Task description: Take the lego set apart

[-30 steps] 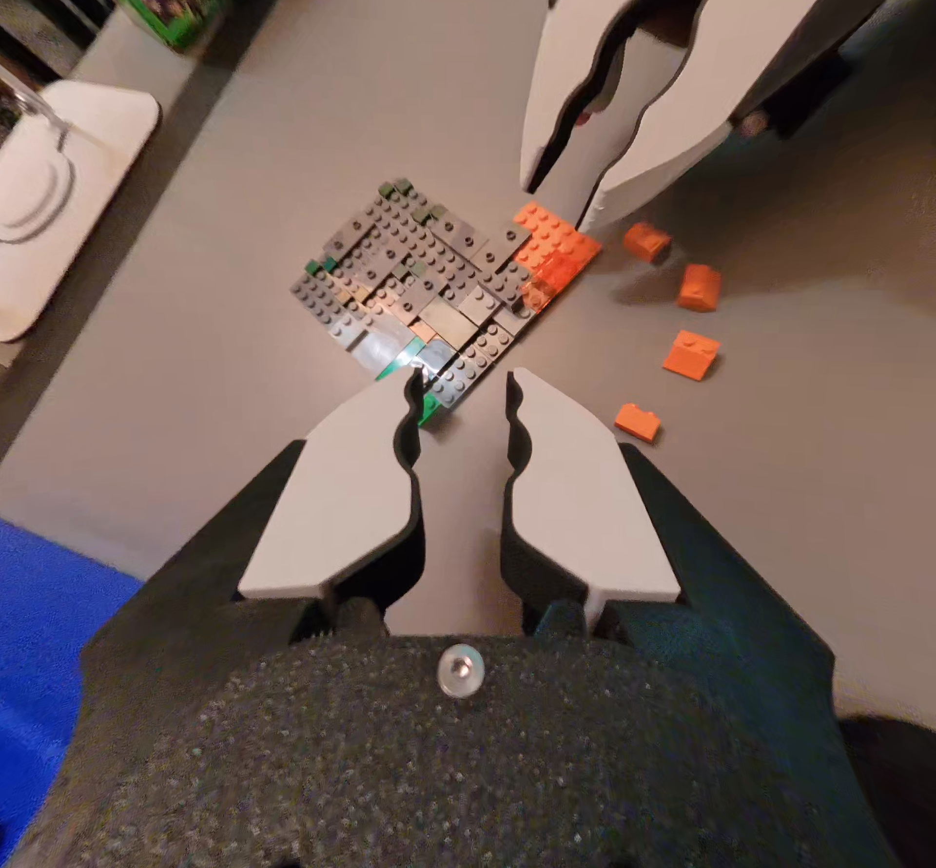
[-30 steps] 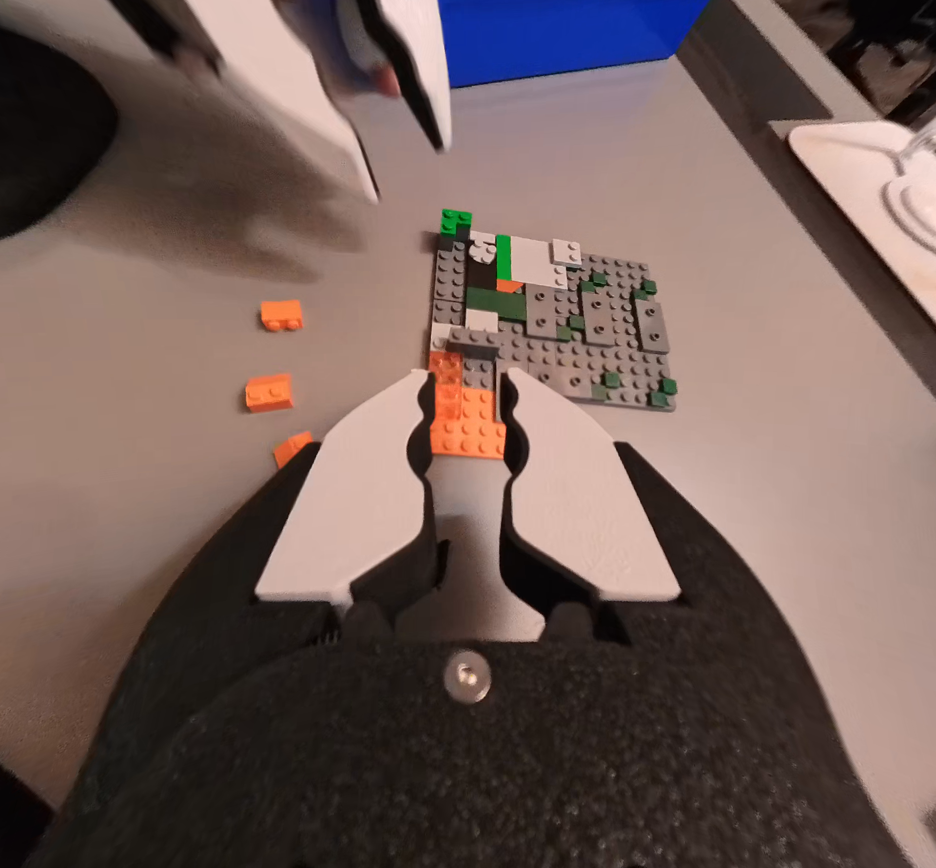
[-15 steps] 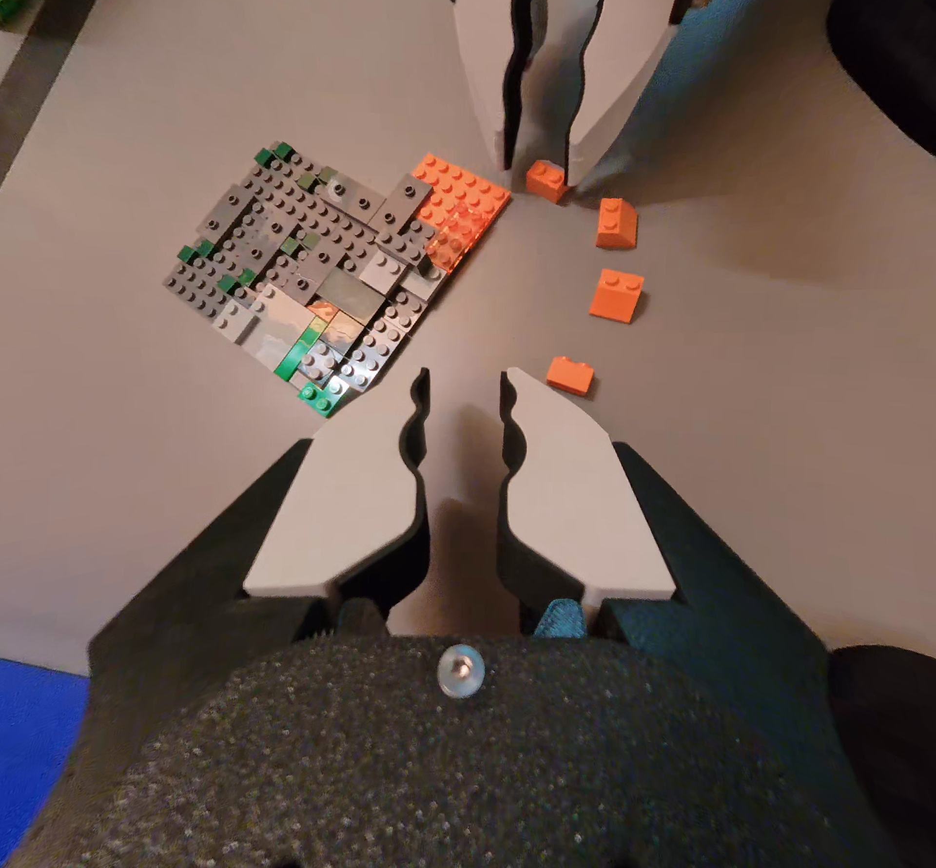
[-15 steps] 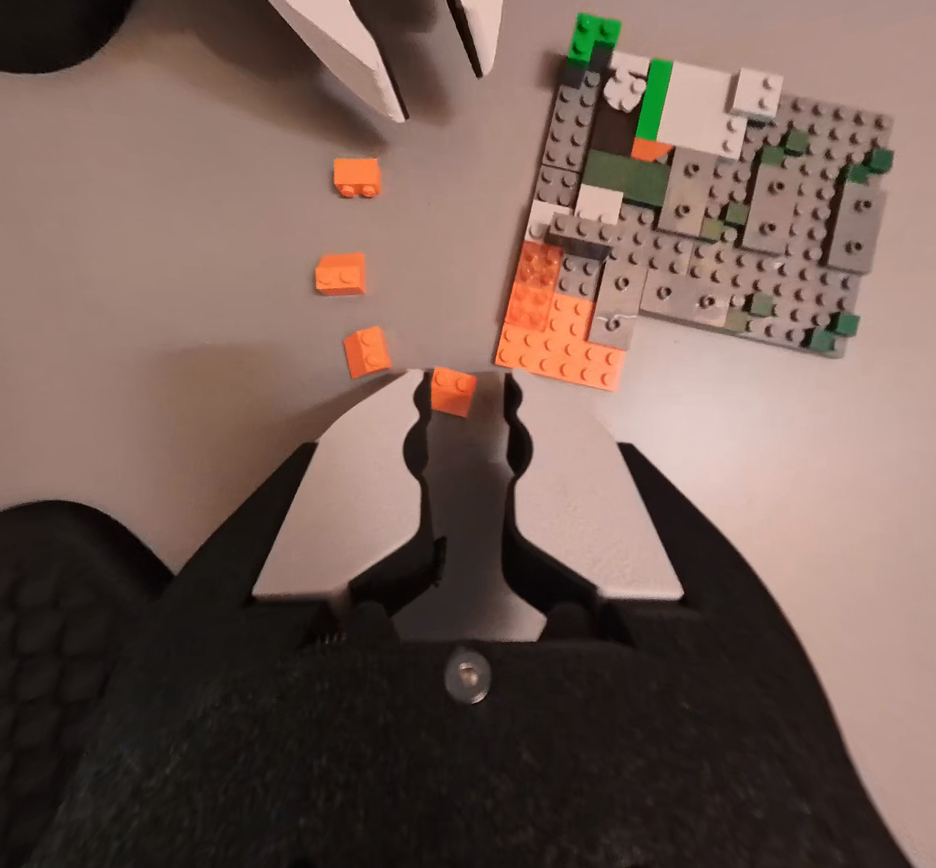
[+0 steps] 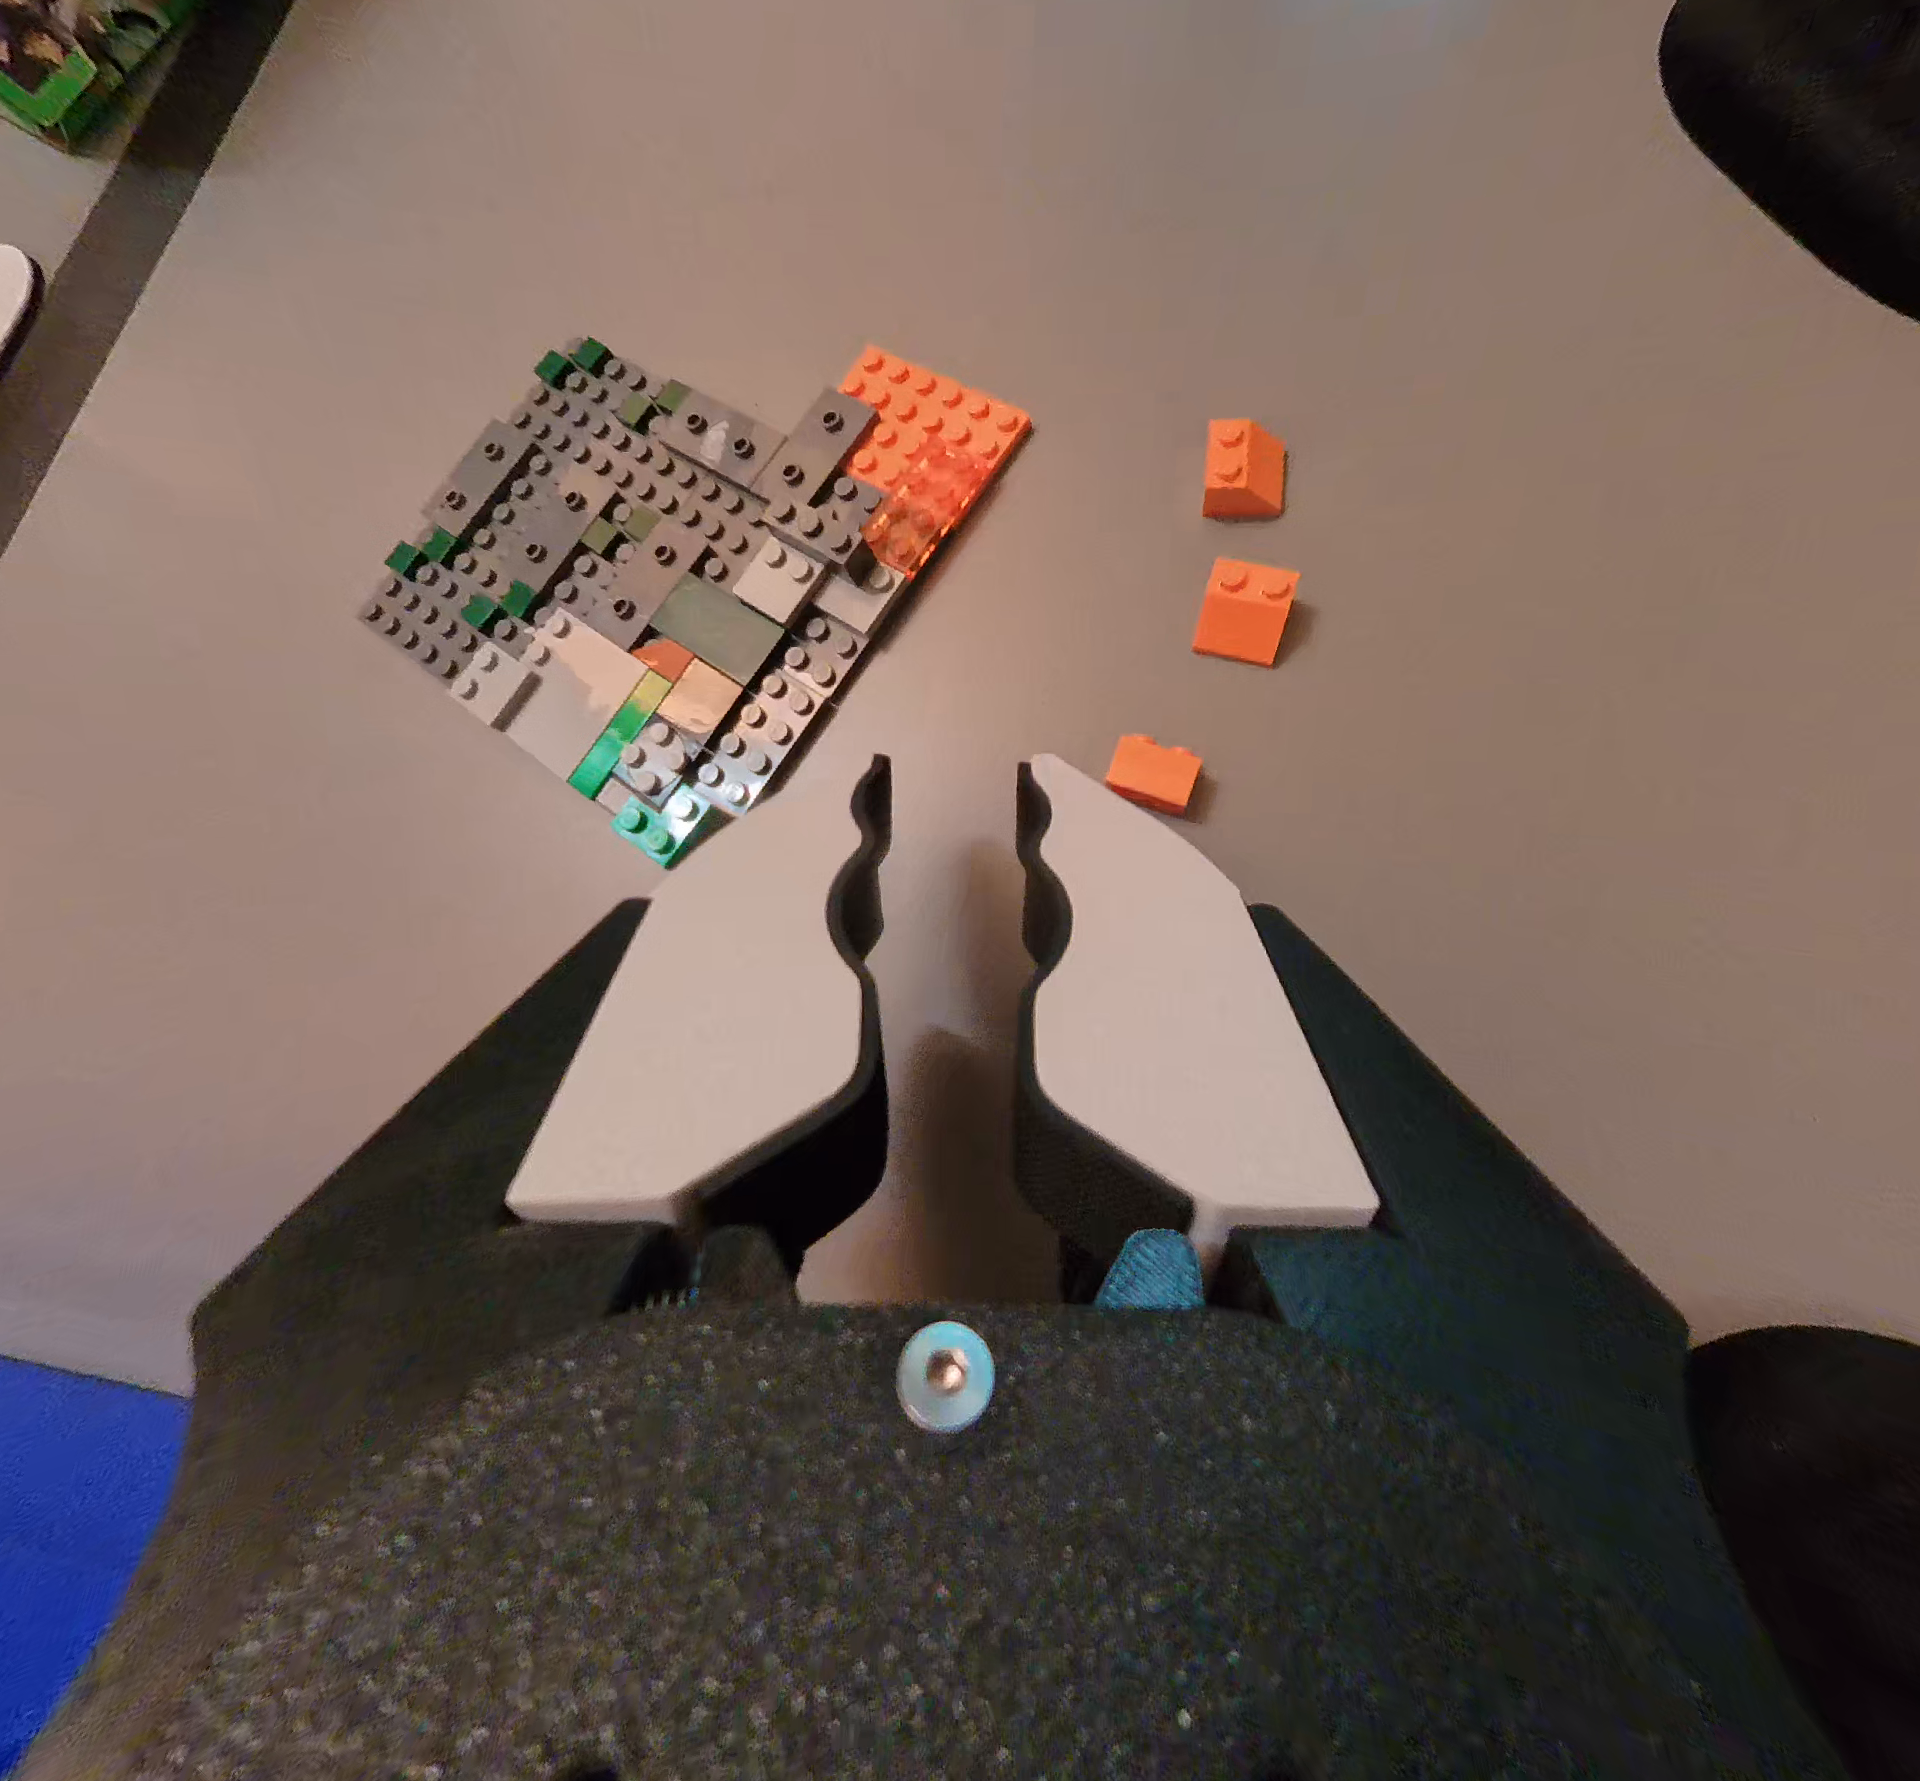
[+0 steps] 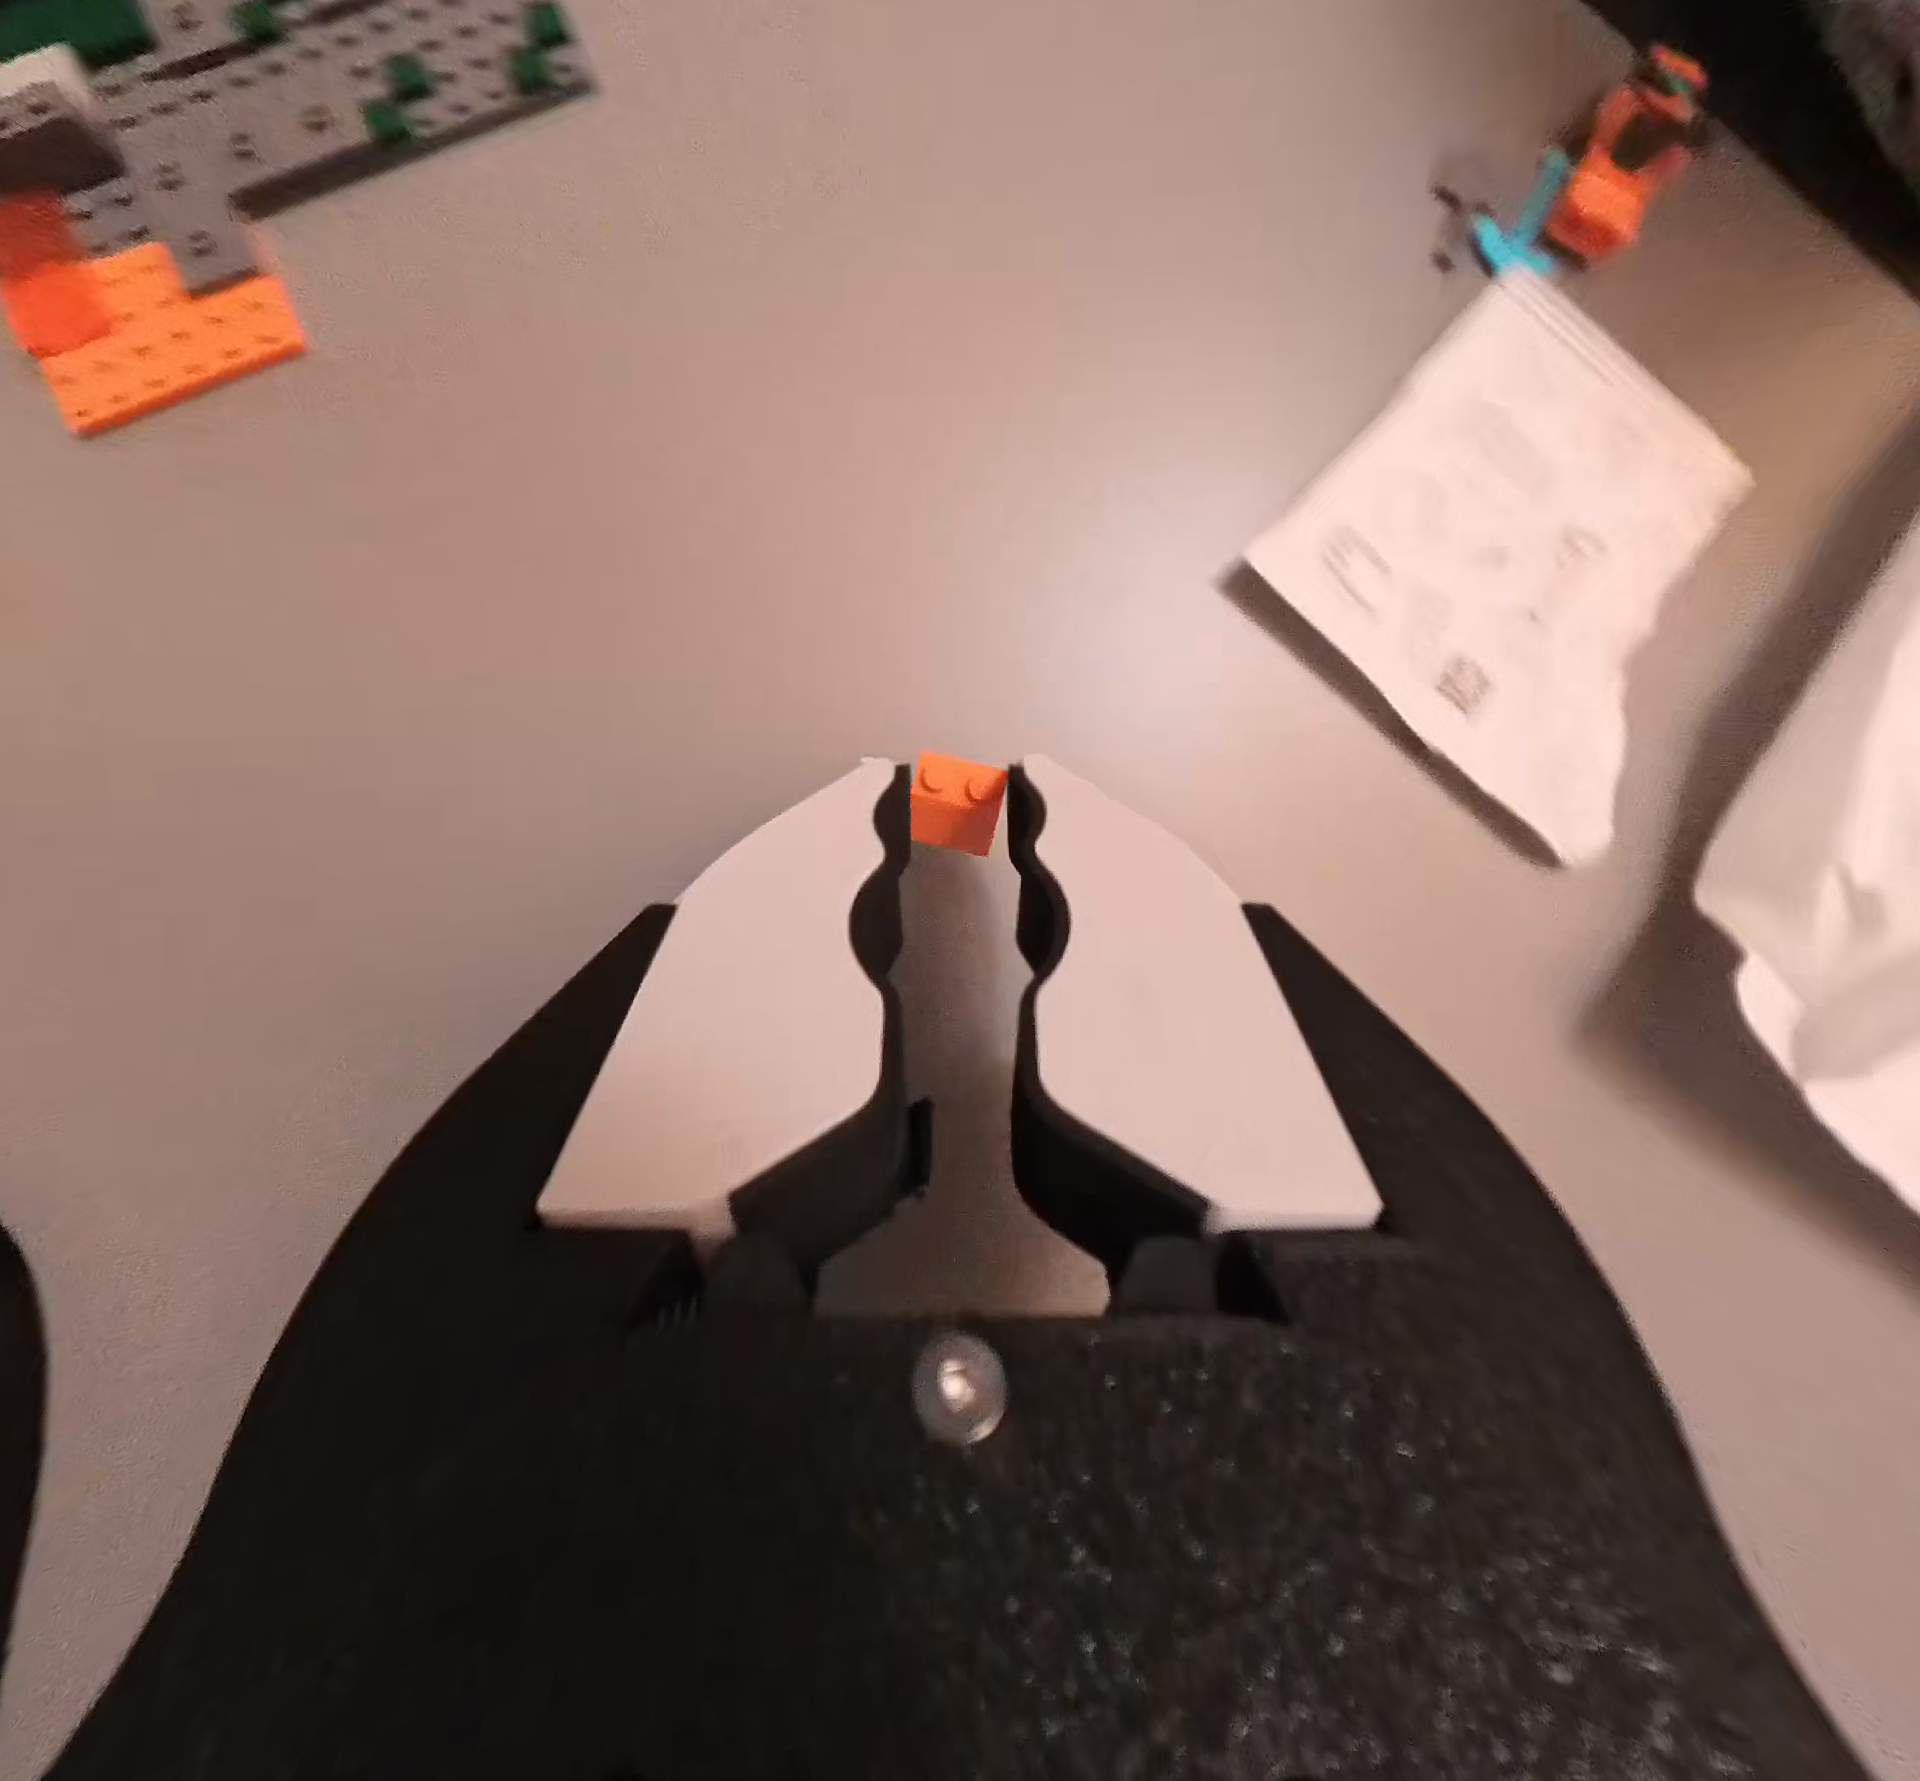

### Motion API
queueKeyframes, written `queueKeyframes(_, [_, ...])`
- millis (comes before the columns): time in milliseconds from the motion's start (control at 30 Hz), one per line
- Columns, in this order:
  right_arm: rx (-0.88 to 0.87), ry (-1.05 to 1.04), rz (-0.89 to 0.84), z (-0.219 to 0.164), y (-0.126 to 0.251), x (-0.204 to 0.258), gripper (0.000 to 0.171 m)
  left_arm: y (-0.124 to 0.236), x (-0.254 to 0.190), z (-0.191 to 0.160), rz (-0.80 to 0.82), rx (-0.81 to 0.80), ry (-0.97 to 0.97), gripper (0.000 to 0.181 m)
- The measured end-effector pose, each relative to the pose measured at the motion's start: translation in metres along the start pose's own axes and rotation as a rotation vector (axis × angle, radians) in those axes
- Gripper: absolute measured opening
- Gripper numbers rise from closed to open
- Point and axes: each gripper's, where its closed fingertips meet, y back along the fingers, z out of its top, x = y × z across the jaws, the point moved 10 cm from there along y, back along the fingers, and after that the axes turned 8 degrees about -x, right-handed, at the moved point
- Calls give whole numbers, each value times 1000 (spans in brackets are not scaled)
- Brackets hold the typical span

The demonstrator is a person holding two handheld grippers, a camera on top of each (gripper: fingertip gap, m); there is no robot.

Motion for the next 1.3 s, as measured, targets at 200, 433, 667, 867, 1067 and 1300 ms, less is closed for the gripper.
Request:
queueKeyframes(200, [-20, -71, -63, -23, -5, -18, 36, -2, 0, 0, 6, -4, 6, 23])
queueKeyframes(433, [-190, 210, 316, 18, 3, 72, 38, -3, 2, -1, 5, -5, 17, 23])
queueKeyframes(667, [-131, 447, 589, 32, -34, 167, 34, -3, 0, -2, 0, -5, 7, 22])
queueKeyframes(867, [-63, 479, 599, 31, -53, 181, 26, 0, -1, 1, -2, -17, -4, 22])
queueKeyframes(1067, [-76, 488, 543, 31, -44, 170, 8, -1, -3, 0, -10, -10, -6, 22])
queueKeyframes(1300, [-54, 317, 259, 14, 4, 76, 8, -2, -3, 1, -18, -5, -9, 22])
